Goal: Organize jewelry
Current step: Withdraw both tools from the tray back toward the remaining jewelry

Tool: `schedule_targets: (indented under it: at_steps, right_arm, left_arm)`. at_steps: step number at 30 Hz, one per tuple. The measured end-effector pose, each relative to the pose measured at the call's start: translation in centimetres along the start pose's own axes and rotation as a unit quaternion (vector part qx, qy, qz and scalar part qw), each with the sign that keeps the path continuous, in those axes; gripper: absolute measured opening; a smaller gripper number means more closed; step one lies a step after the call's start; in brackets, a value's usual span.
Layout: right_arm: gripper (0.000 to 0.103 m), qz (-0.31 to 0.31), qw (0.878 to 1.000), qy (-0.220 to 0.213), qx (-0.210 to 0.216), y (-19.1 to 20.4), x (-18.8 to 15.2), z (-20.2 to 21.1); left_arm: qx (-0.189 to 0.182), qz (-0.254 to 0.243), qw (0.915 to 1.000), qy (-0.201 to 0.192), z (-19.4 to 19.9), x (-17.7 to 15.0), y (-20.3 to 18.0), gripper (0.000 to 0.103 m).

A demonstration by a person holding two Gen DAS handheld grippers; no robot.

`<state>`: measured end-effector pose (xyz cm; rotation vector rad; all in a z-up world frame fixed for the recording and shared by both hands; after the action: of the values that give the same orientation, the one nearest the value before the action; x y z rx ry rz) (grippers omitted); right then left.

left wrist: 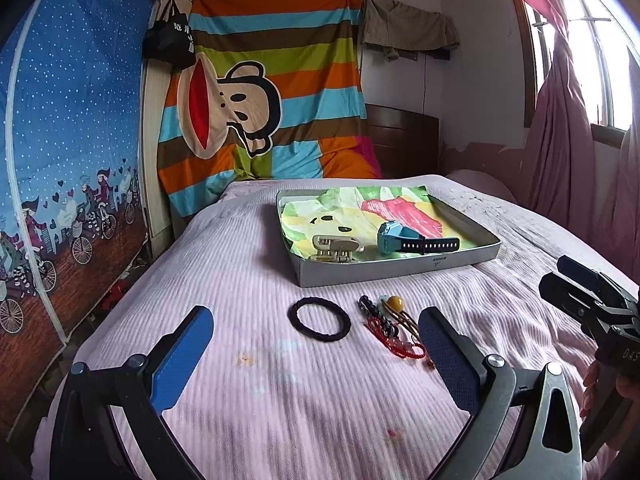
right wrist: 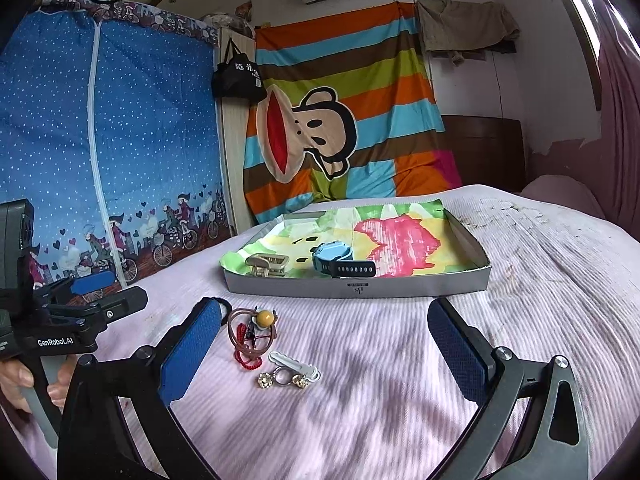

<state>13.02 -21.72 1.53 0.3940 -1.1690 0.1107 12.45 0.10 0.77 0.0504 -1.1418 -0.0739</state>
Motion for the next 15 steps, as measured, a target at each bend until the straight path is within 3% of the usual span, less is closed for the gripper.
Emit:
schedule_targets:
  at_steps: [12,14,15]
  right_arm:
    - [0.101,0.027,0.995,0.091,0.005,0.1,-2.9,-3.0]
    - [0.094,0.026,0.994,0.107,0.007,0.0,-3.3,-3.6]
    - [0.083,0.026,0.993,0.115,0.009,0.0,-3.5,-4.0]
  left_arm:
    - [-0.04,0.002,0.9951,0.091,-3.6,-1.3,0.8,0.101]
    - [-0.045,0.0,0.9938,0.101,-4.2,-1.5,0.7,0.096]
    - [-0.049,0.0,0.9931,0.106,-4.5,-1.6,0.6,0.093]
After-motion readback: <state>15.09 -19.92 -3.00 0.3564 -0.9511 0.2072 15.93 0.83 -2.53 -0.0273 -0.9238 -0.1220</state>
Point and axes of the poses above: each gripper's, at about its wrist camera, not at the fingertips, and z roughly against the way its jaws point, y to its left, x to its top, the point moved 5 cm from there along -z, roughly the way its jaws point, and after that the axes turned 9 degrees about -z, right-handed, at the moved point
